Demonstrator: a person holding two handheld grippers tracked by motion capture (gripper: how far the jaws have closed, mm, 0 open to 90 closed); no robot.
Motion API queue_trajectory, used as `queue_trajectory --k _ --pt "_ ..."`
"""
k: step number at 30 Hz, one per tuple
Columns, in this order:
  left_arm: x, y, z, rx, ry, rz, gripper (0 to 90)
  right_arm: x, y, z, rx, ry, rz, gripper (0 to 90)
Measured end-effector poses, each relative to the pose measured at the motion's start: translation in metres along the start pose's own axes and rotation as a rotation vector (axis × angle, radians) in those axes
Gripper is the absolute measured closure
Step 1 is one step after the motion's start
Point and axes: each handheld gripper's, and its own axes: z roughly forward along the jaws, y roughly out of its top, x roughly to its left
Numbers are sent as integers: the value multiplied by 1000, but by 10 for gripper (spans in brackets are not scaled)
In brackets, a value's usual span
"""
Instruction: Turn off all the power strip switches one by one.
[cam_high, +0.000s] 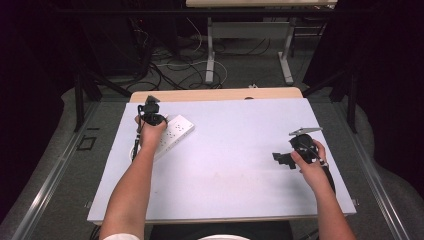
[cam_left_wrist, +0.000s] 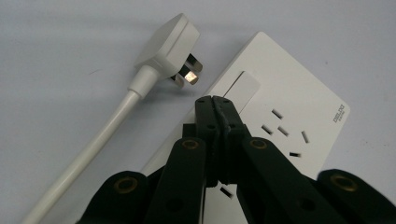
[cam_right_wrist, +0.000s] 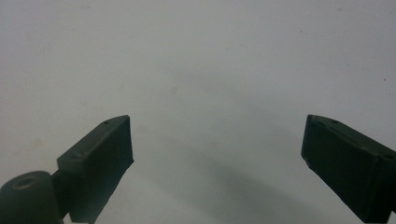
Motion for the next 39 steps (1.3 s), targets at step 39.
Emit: queue_trajectory --k 39 --pt "-3 1 0 3 5 -5 900 0 0 0 -3 2 -4 81"
